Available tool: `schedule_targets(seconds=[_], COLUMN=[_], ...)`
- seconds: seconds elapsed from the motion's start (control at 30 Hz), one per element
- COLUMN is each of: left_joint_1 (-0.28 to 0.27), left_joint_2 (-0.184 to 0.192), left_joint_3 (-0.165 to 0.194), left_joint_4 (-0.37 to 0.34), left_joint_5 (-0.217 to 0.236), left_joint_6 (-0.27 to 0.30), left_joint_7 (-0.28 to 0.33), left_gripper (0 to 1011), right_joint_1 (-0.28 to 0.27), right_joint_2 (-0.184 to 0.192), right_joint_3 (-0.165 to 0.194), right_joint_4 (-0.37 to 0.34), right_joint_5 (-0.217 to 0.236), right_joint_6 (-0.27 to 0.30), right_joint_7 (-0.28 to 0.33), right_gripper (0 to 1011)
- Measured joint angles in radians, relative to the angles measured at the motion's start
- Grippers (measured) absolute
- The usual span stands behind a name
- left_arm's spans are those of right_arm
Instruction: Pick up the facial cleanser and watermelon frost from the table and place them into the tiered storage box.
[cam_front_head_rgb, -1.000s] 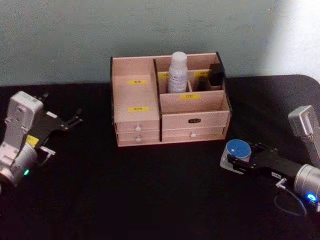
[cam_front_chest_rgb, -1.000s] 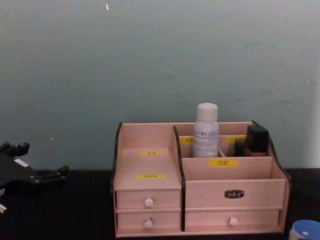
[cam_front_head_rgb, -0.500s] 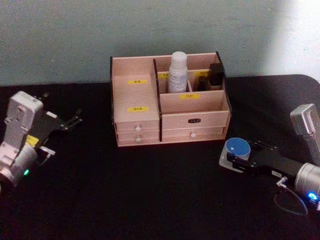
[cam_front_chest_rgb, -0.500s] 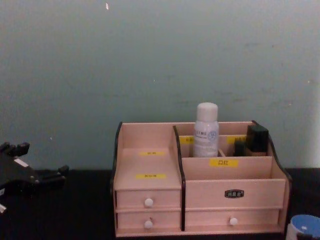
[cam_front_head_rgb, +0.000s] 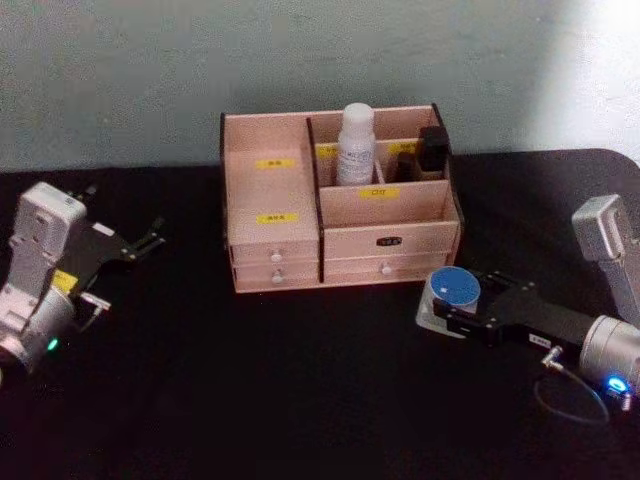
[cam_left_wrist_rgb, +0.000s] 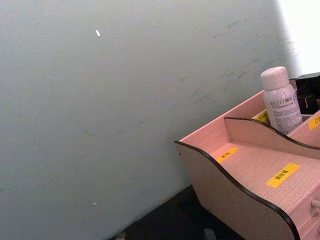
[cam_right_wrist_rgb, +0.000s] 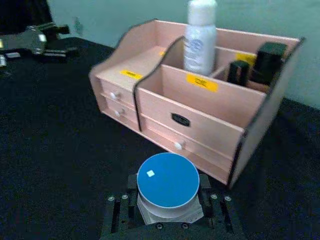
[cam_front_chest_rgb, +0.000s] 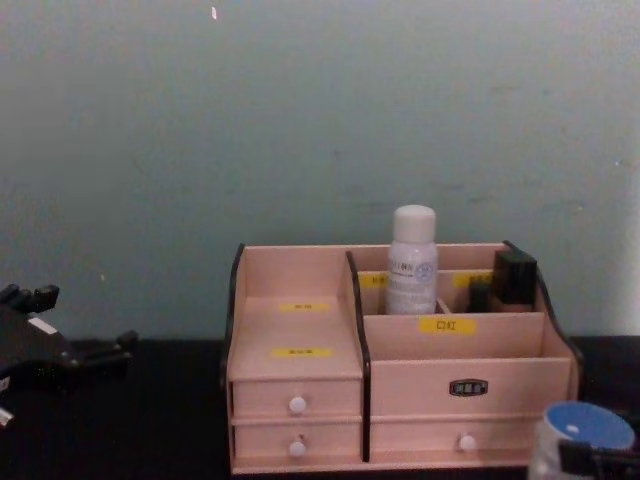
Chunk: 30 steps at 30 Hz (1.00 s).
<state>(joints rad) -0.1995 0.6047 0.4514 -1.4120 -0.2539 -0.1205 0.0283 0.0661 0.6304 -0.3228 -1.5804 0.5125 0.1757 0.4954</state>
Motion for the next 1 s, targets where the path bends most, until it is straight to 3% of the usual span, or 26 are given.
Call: schedule_targets(seconds=[0.57,1.0], left_joint_1=[0.000,0.000], left_joint_2=[0.000,0.000], left_joint_3=[0.000,0.000], left_joint_4=[0.000,0.000], left_joint_5=[0.000,0.000], left_joint_6=[0.000,0.000], left_joint_7=[0.000,0.000], left_gripper=[1001,1001], right_joint_1=[0.100,0.211], right_joint_2=[-0.013,-0.055], right_joint_3=[-0.080,-0.149], right_joint_4=[-0.012,0.033], right_joint_5=[0.009,-0.009], right_joint_6=[-0.034,-0.060], right_joint_7=[0.068,0.099], right_gripper=[726,726])
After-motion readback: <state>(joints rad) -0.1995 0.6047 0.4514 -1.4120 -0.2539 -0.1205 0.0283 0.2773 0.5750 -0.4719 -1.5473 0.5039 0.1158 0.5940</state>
